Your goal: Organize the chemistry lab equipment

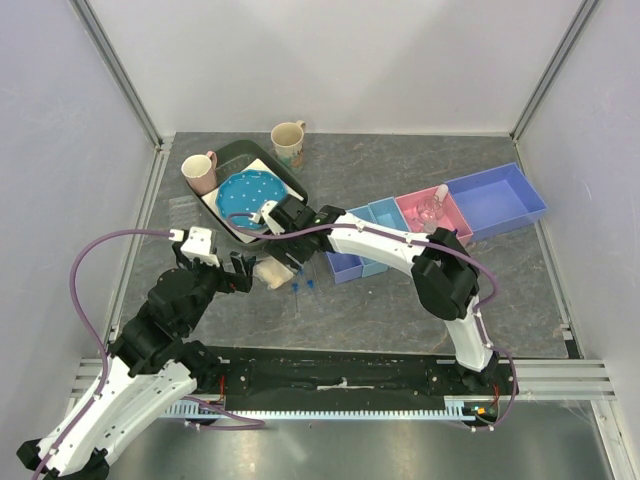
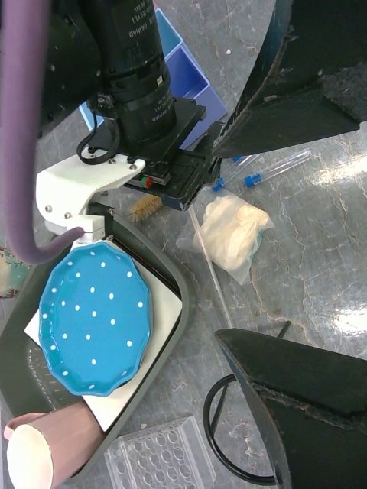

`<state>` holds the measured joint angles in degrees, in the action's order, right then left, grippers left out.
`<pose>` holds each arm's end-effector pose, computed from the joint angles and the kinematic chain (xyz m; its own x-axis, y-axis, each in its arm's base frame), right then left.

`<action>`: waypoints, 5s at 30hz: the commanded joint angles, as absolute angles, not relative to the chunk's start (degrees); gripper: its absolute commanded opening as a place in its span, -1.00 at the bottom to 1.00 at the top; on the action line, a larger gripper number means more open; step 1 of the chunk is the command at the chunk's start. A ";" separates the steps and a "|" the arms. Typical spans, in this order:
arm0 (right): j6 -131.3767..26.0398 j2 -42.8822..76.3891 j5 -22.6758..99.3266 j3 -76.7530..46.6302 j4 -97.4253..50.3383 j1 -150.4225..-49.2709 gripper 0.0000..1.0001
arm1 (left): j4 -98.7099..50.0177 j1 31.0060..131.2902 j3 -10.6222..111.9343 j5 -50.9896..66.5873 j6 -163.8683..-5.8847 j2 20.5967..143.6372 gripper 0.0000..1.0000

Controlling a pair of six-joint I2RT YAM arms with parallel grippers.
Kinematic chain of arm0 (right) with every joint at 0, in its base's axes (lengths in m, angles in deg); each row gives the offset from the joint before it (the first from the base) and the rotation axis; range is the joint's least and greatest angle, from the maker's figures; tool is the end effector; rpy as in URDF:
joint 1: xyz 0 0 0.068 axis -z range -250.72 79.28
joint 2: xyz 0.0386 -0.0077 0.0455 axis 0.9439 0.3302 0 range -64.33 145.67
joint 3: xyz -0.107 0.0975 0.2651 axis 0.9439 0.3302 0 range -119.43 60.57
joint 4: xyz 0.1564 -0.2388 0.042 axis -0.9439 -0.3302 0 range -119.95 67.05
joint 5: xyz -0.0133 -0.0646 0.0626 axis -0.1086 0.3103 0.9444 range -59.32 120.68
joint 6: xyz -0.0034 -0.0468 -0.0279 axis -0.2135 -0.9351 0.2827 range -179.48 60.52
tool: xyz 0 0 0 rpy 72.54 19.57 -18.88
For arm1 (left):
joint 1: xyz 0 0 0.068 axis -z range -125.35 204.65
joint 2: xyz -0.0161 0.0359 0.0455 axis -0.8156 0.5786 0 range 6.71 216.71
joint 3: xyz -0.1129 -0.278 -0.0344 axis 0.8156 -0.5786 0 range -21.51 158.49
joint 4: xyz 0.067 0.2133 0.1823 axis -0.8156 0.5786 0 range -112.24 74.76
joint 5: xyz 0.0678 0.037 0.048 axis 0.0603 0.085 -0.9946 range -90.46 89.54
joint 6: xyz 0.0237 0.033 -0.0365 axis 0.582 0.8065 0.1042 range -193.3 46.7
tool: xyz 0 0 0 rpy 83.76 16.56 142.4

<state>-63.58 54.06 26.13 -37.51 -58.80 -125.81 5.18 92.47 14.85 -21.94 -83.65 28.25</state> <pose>0.2879 0.4075 0.2418 -0.4175 -0.7227 -0.5509 -0.8241 0.5566 -0.1056 0.0881 -0.0513 0.3259 -0.2213 -0.0399 -0.9744 0.2527 0.9627 -0.0968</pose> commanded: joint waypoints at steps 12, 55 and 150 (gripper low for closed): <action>-60.89 58.63 20.84 -39.89 -58.10 -123.72 0.05 | 3.95 92.18 14.87 -23.67 -81.73 27.72 0.96; -60.54 60.40 26.37 -46.83 -61.79 -120.47 -0.72 | 3.86 92.18 14.78 -23.31 -81.29 28.33 0.93; -101.07 25.79 62.12 -27.47 -71.74 -57.80 0.46 | 3.25 92.18 14.70 -21.99 -82.78 27.46 0.91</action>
